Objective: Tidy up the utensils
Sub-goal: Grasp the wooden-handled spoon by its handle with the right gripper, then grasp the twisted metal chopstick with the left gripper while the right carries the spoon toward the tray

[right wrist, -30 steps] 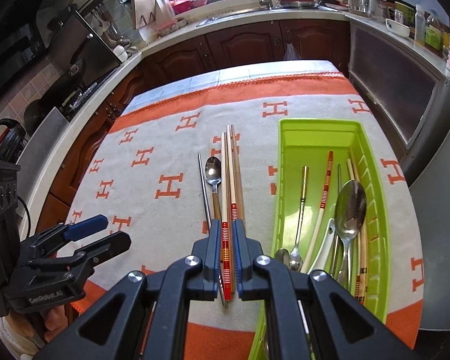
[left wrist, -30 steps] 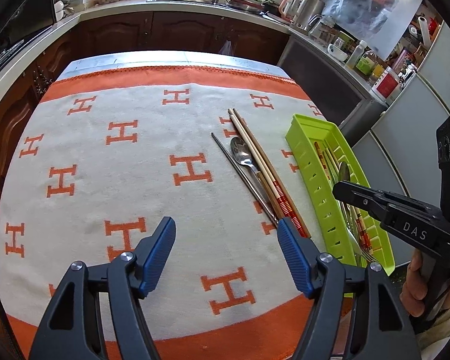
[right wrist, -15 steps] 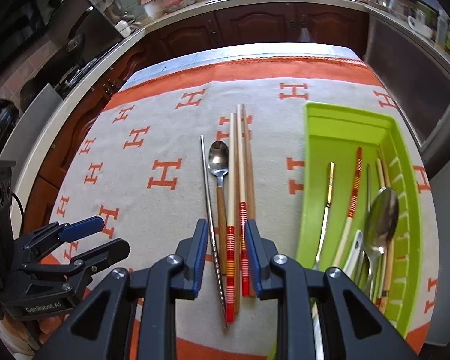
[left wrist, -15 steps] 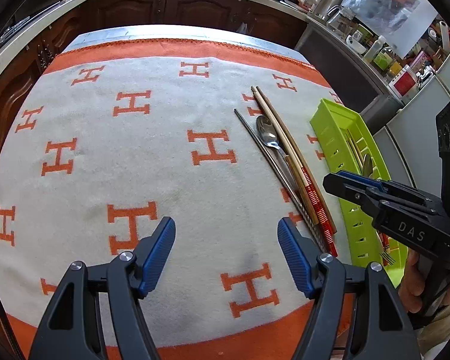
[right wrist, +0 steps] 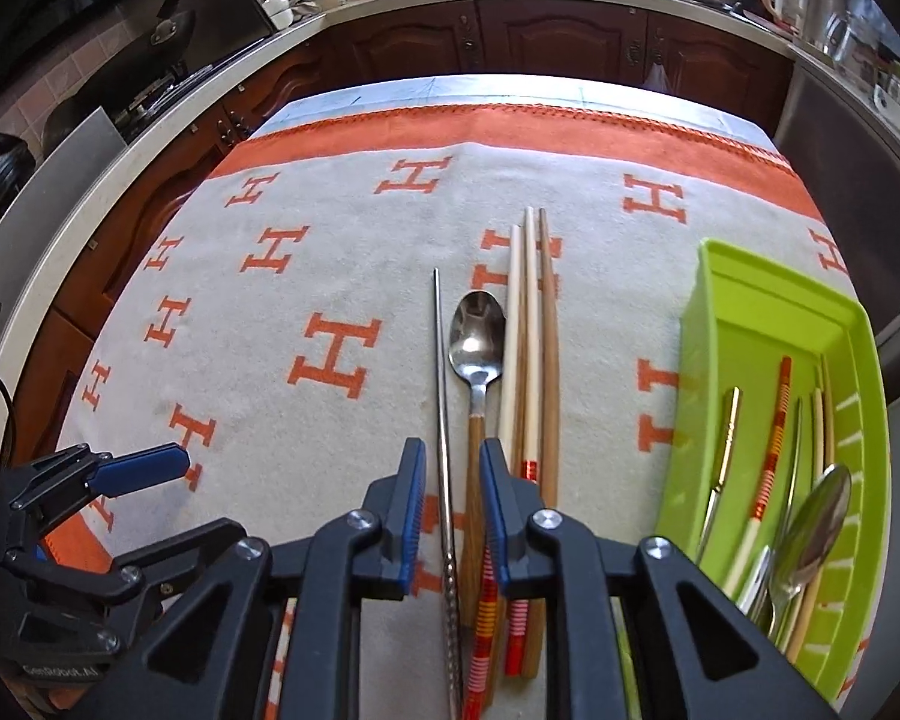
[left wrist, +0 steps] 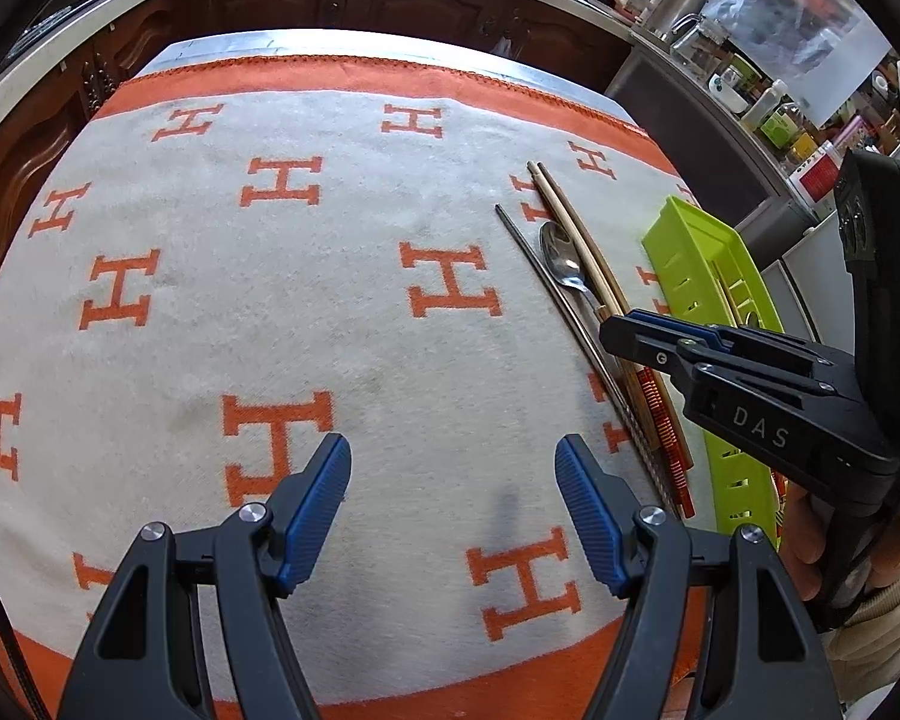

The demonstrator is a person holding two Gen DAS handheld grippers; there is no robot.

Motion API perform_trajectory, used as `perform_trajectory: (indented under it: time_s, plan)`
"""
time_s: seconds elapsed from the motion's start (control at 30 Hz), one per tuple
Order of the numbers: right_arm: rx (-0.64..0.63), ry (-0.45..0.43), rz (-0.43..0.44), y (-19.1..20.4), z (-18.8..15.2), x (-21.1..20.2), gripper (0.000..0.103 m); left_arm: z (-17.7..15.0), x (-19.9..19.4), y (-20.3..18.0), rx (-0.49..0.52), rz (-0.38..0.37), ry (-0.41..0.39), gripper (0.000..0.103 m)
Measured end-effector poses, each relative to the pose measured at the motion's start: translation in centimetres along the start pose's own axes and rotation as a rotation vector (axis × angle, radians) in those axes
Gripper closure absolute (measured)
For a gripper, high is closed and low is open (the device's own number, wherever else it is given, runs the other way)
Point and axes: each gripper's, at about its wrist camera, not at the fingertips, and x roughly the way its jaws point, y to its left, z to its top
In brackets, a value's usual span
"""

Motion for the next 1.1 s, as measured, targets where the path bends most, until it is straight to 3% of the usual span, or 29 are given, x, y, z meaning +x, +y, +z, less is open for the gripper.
perform_trajectory:
  time_s: [0.27,0.33,0.57,0.83,1.1]
  plan:
    - [-0.023,0.014,-0.047,0.0,0.6,0.9,0.089,0.0,0.1,0.2,-0.004,-0.004,0.002,0.034]
    - [-0.02,0.048,-0.043,-0.2,0.6,1.6,0.09,-0.1,0.1,0.1,-0.001,-0.005,0.001,0.034]
    - [0.022,0.041,-0.01,-0.7,0.8,1.6,0.097,0.2,0.3,-0.4,0.0,-0.01,0.007,0.034]
    - [0.136,-0.047,0.097,-2.1,-0.2,-2.0,0.097,1.9,1.6,-2.7,0.018,-0.036,0.029,0.034]
    - [0.213,-0.153,0.089,-5.1,-1.5,-7.1,0.097,4.0,4.3,-6.3,0.023,0.004,0.049,0.034]
